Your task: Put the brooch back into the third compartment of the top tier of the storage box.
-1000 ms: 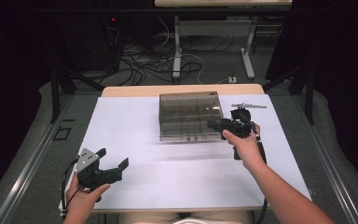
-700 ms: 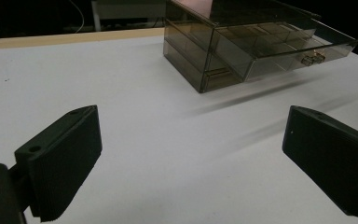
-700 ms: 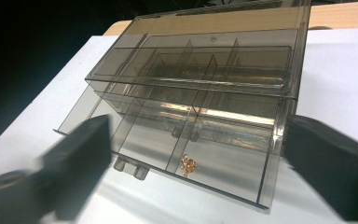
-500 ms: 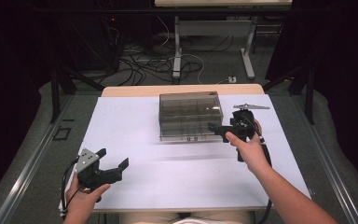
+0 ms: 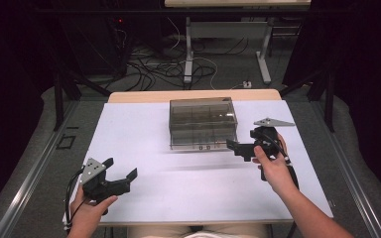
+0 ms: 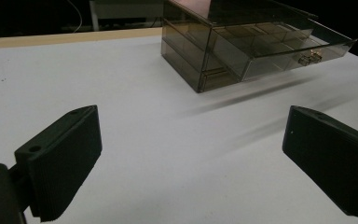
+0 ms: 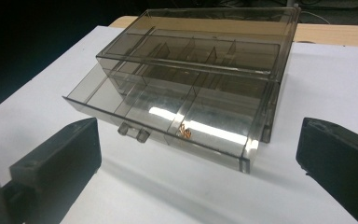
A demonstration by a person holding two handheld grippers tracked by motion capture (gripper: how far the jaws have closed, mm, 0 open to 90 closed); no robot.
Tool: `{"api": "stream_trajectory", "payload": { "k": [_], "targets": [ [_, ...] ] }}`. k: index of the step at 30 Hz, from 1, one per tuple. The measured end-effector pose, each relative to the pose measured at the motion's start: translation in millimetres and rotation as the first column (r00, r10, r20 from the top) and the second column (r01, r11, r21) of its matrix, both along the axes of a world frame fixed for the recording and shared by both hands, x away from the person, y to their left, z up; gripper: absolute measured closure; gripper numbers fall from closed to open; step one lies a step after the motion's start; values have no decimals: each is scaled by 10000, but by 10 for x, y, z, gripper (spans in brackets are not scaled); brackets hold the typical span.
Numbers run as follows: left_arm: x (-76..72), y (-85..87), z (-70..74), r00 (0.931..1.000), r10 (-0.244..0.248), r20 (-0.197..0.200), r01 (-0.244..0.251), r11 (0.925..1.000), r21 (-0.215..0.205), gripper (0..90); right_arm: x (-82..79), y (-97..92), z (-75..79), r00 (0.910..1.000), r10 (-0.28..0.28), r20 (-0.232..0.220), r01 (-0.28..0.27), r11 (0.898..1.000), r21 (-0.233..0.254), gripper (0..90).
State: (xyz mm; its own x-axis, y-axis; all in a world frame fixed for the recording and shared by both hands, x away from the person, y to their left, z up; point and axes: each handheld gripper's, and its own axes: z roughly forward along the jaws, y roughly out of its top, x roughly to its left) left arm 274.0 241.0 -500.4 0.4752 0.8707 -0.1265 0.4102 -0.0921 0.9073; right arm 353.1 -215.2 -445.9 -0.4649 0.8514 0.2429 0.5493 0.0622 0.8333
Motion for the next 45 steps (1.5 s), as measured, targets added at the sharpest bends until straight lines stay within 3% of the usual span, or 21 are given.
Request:
{"api": "stream_trajectory", "payload": {
  "k": [15, 32, 45],
  "targets": [
    [-2, -3, -1, 10000, 33, -4, -33, 10000, 49, 46, -250, -371, -108, 9986, -500, 147, 502, 9987, -102, 0],
    [-2, -4, -7, 10000, 77, -29, -77, 10000, 0, 47, -355, -714, -363, 9922, -1142, 494, 1182, 9891, -883, 0],
    [-2, -3, -8, 9999, 114, -31, -114, 9999, -36, 46, -346, -940, -586, 9831, -1831, 24, 1829, 9813, -603, 2]
  ]
}}
